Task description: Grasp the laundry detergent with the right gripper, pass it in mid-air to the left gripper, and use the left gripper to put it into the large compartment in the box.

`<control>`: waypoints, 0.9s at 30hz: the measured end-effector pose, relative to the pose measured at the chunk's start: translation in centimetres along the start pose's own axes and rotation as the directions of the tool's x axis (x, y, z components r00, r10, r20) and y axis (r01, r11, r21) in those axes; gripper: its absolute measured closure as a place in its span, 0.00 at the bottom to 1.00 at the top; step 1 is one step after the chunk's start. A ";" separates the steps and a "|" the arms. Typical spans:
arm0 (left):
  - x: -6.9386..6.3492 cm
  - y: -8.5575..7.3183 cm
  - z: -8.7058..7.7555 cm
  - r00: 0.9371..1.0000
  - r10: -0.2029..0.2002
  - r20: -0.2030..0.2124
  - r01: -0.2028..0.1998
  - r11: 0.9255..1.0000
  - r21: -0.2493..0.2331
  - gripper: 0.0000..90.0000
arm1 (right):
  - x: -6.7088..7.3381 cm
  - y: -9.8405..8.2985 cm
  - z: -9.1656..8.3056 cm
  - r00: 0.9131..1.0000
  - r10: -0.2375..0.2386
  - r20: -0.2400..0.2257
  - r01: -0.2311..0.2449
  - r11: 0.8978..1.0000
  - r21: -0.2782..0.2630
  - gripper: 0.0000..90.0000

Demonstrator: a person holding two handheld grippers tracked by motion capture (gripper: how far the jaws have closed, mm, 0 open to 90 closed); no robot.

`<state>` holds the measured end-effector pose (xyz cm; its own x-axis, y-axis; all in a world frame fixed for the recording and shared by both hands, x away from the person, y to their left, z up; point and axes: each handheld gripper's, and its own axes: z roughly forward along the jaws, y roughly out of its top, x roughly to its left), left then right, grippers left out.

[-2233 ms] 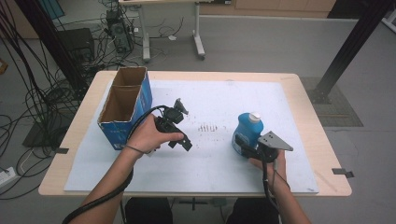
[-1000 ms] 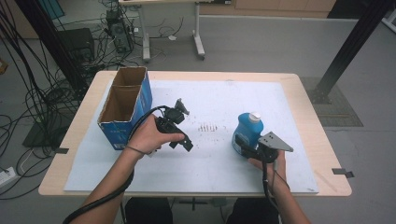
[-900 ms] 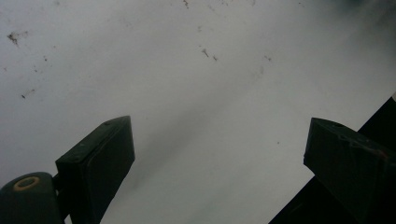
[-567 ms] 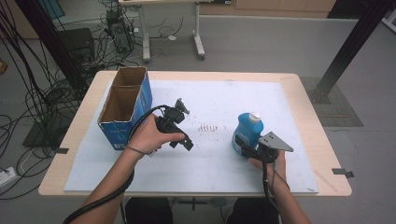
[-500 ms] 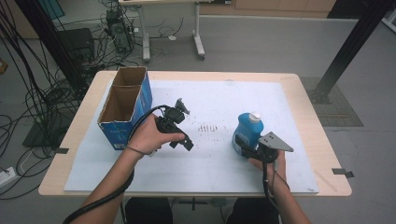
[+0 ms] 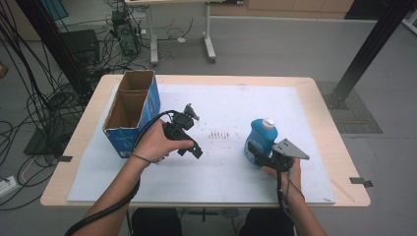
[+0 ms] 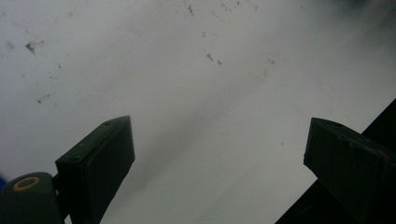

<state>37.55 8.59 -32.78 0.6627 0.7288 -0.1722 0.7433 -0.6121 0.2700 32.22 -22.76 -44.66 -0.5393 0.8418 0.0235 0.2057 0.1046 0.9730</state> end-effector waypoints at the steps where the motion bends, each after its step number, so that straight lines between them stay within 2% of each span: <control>1: 0.0 0.0 -0.1 1.000 0.006 -0.001 -0.006 1.000 0.002 0.10 | -0.1 0.1 0.0 1.000 0.001 -0.005 -0.001 1.000 0.006 0.47; 8: 0.2 0.5 -1.8 0.999 0.022 -0.023 -0.023 1.000 -0.006 0.10 | -0.4 0.6 -0.3 1.000 0.014 -0.026 -0.013 1.000 0.015 0.47; 13: 0.0 1.0 -3.0 0.998 0.050 -0.037 -0.050 0.999 -0.004 0.10 | -0.6 1.8 -0.6 0.999 0.009 -0.051 -0.008 1.000 0.022 0.47; 15: -0.2 1.1 -3.5 0.997 0.059 -0.044 -0.059 0.998 -0.002 0.10 | -0.6 2.6 -0.8 0.997 0.009 -0.071 -0.005 0.998 0.056 0.47; 18: -0.4 1.4 -4.2 0.996 0.080 -0.043 -0.080 0.997 0.000 0.10 | -0.7 3.4 -0.9 0.995 0.004 -0.097 0.002 0.998 0.068 0.47; 21: -0.7 1.8 -4.9 0.994 0.092 -0.051 -0.093 0.996 -0.001 0.10 | -0.9 4.3 -1.1 0.992 0.008 -0.128 0.001 0.998 0.067 0.47; 24: -1.0 2.2 -5.8 0.990 0.127 -0.057 -0.127 0.992 0.009 0.10 | -1.2 5.1 -1.2 0.987 0.015 -0.162 -0.005 0.998 0.061 0.47; 27: -1.3 2.6 -6.6 0.987 0.148 -0.061 -0.147 0.989 0.009 0.10 | -1.4 6.2 -1.2 0.977 0.011 -0.215 0.002 0.998 0.060 0.47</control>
<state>38.04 8.08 -25.64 0.7584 0.6478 -0.0724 0.6382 -0.7156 0.2839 33.27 -23.92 -38.40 -0.6998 0.7095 0.0831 0.2536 0.1380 0.9574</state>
